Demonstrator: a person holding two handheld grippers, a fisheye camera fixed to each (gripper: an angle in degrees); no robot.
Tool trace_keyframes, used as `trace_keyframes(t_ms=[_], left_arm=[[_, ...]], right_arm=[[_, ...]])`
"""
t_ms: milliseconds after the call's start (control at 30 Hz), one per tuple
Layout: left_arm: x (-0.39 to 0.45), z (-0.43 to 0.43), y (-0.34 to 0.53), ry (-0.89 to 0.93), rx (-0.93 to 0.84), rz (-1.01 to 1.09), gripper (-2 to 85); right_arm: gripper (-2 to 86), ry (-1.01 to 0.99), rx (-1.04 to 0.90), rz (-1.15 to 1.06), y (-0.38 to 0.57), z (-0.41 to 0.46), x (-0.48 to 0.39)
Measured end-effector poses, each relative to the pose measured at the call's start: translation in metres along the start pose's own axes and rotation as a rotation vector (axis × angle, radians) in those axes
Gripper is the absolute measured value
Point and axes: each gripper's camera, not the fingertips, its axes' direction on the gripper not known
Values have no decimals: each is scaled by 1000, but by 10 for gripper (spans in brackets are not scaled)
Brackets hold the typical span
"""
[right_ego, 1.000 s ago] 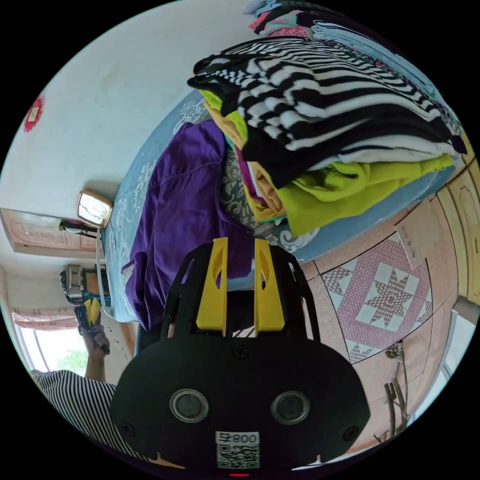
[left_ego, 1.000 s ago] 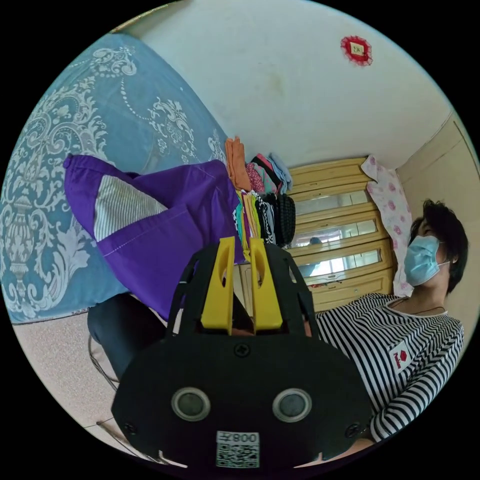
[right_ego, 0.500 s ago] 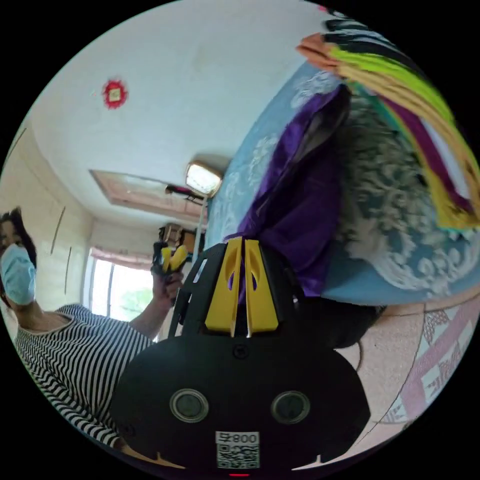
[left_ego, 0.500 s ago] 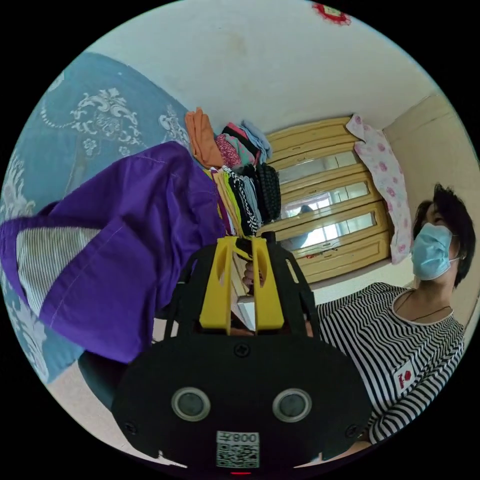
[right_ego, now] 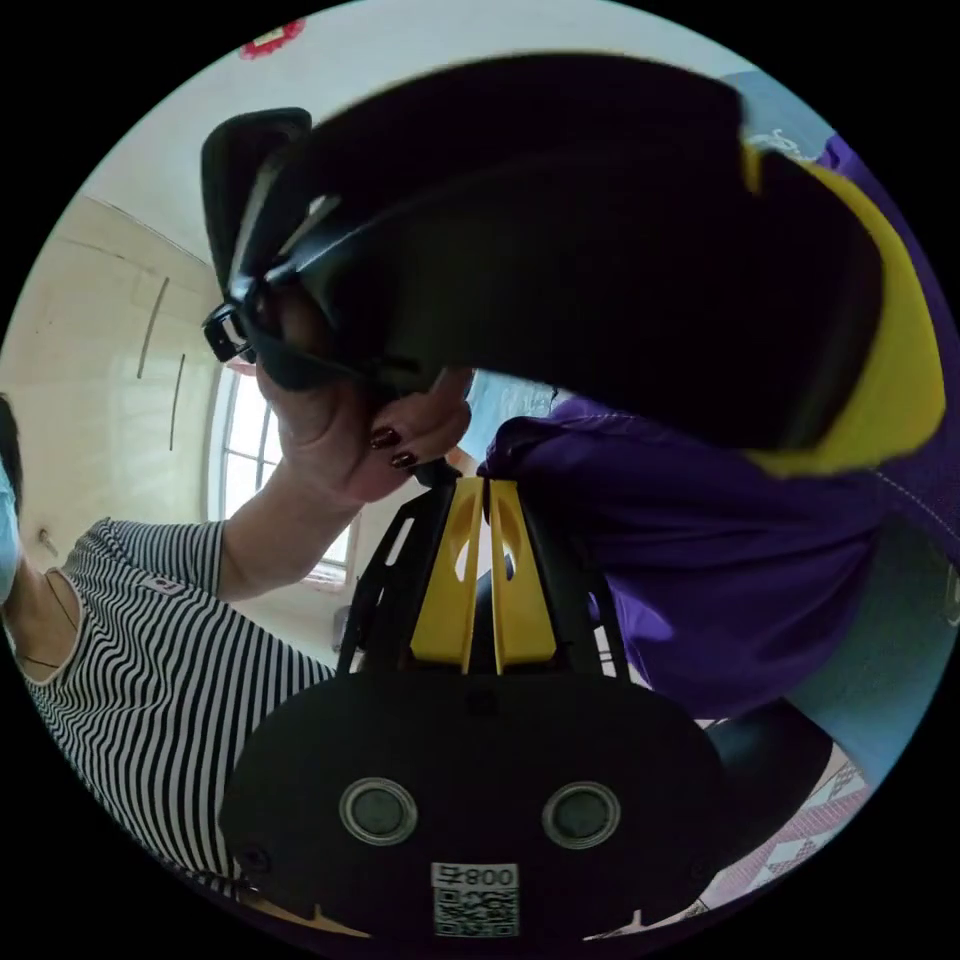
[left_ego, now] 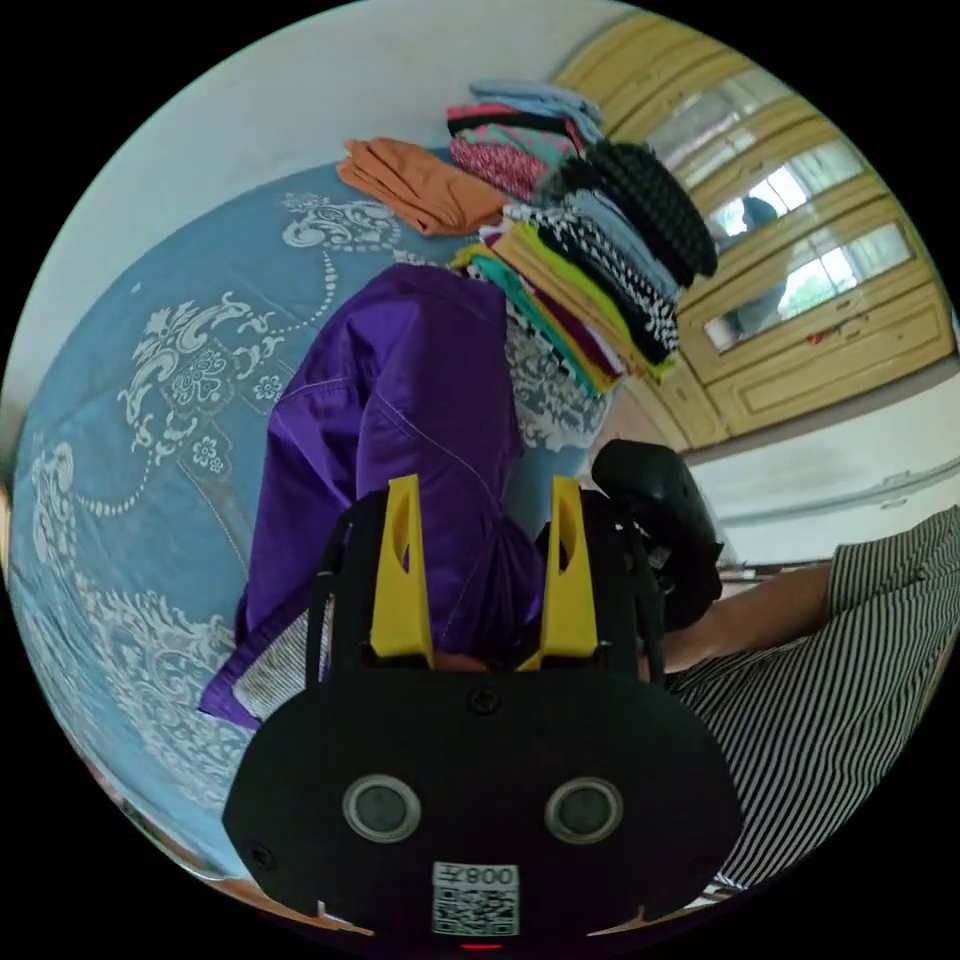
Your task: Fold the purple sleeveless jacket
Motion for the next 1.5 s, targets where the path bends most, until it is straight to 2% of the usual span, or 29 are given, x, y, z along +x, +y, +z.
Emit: trace_keyframes(t_ms=[67,167,233,333,400,500,700,767,1033,1233,1367,1500], left_arm=[[2,12,-12,-81,-56,45,153],[-3,35,-26,-226,-190,83,84],[-13,30,-25,-229,-159,59,53],[-52,-10,-6,-92,18,-110,36],[-94,-44,28,83,181,-283,31],[-140,-71,80,262,335,-467,28],[-172,-97,153,395,483,-651,26],[-174,-102,165,405,493,-680,26],[-183,-124,209,504,553,-815,25],[-181,-140,208,579,580,-839,25],[-175,-156,196,615,595,-829,26],[-162,-177,183,640,609,-822,25]], right_arm=[[6,-22,1,5,-4,2,4],[6,8,-30,0,-13,11,4],[7,-3,-34,3,-19,13,5],[9,-48,-34,-3,-26,6,7],[10,-74,-10,-9,-27,-8,7],[14,-72,58,2,-27,-37,10],[55,9,295,89,-51,-110,33],[66,55,310,85,-70,-121,38],[83,190,183,77,-174,-111,41],[106,260,104,-56,-238,-80,-7],[116,431,-47,-196,-280,-38,-53],[112,708,-232,-262,-306,14,-71]])
